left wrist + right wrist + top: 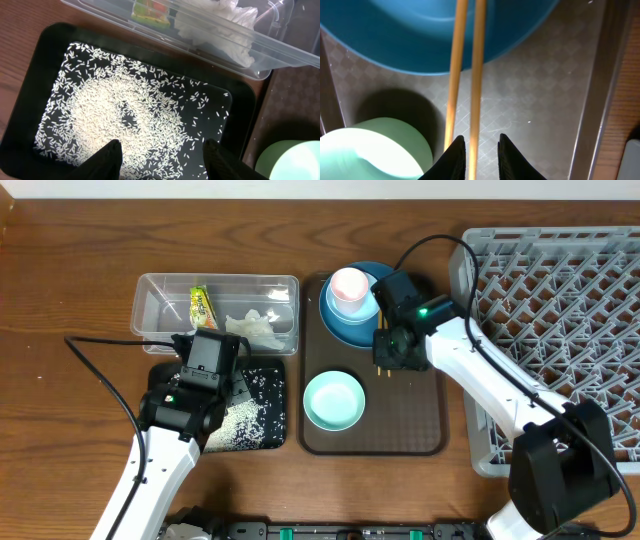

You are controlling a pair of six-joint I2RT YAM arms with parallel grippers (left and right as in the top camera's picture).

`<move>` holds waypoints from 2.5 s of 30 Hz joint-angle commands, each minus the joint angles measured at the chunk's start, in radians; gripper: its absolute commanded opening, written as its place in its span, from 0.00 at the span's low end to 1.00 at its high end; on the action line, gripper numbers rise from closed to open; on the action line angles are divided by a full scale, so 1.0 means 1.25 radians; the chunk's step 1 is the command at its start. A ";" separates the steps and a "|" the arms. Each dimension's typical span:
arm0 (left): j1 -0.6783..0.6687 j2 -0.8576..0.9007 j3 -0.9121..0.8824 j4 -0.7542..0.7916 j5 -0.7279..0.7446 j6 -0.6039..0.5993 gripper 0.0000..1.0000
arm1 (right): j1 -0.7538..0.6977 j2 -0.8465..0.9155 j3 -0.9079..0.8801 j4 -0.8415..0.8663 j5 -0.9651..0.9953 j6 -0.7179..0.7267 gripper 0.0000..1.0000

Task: Sort waste into correct bins and load items into the dishwasher rack
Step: 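Move the right gripper to the blue plate and grasp a wooden chopstick, then carry the chopstick right and insert it upright into the dish rack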

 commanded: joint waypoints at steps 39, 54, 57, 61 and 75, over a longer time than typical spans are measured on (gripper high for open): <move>0.003 0.017 0.004 0.000 -0.016 -0.005 0.55 | -0.004 0.004 -0.063 0.066 -0.039 0.045 0.23; 0.003 0.017 0.004 0.000 -0.016 -0.005 0.56 | -0.004 0.004 -0.073 0.075 -0.042 0.045 0.02; 0.003 0.017 0.004 0.000 -0.016 -0.005 0.55 | -0.004 0.004 -0.073 0.075 -0.042 0.045 0.00; 0.003 0.017 0.004 0.000 -0.016 -0.005 0.56 | -0.008 0.002 -0.072 0.074 -0.042 0.045 0.01; 0.003 0.017 0.004 0.000 -0.016 -0.005 0.56 | -0.084 -0.162 -0.058 0.009 -0.042 -0.131 0.01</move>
